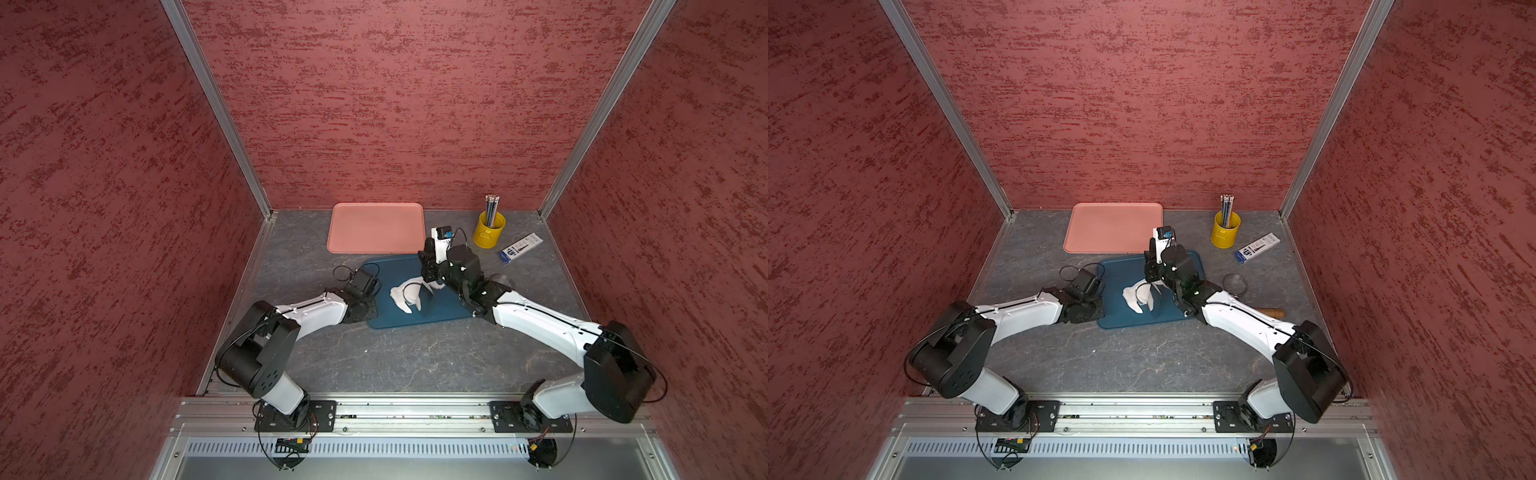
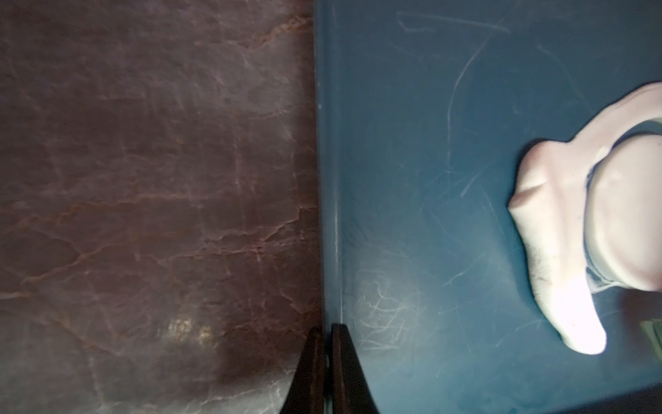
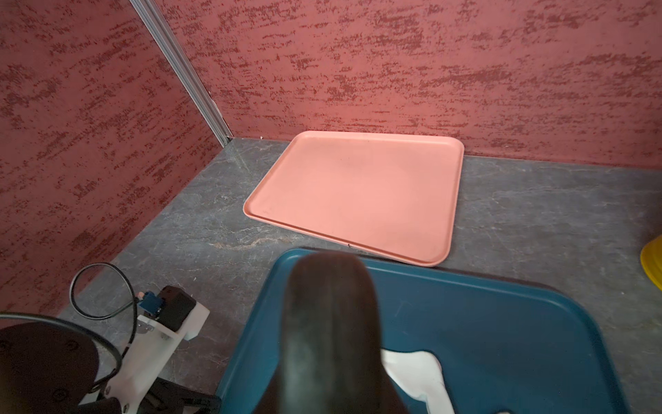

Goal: Roll out the dumpling wrappers from the dough
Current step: Remove the dumpling wrapper from the work surface.

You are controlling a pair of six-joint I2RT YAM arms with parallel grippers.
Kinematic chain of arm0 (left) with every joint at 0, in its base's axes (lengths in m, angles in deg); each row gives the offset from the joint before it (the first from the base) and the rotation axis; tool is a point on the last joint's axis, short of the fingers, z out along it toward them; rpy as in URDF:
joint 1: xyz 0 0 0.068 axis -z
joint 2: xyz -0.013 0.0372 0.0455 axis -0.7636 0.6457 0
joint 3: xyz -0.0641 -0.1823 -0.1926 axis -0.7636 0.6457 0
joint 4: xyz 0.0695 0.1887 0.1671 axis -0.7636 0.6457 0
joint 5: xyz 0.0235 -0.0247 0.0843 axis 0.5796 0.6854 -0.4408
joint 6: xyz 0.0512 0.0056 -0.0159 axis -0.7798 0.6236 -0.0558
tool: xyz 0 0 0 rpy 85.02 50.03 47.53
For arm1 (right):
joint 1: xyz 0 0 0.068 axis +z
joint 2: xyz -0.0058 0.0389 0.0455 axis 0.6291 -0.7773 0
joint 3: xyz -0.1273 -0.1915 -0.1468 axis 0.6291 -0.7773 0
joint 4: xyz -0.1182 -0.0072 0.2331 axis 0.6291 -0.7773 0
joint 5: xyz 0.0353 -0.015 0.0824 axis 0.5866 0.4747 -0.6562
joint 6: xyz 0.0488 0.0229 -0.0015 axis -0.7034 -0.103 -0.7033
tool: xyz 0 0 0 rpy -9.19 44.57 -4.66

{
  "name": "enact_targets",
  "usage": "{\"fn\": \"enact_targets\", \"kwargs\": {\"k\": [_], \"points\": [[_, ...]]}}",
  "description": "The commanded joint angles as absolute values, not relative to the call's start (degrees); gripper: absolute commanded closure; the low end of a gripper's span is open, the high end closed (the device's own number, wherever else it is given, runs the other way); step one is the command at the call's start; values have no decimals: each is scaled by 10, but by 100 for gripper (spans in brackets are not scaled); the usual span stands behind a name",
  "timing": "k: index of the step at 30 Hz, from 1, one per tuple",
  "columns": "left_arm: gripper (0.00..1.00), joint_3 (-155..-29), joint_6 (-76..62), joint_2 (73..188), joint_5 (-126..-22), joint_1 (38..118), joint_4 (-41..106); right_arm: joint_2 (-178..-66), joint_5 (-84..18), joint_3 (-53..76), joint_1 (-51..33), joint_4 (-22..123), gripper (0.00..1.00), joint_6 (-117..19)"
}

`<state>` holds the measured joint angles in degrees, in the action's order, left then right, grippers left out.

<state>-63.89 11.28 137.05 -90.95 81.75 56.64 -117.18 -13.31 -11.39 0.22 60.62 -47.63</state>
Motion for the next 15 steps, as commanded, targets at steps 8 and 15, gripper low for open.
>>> {"fn": "enact_targets", "kwargs": {"k": [8, 15], "points": [[100, -645, 109, 1379, -914, 824, 559, -1215, -140, -115, 12, 709, 100, -485], [100, -645, 109, 1375, -918, 824, 561, -1246, -137, -97, 19, 727, 100, -509]]}}
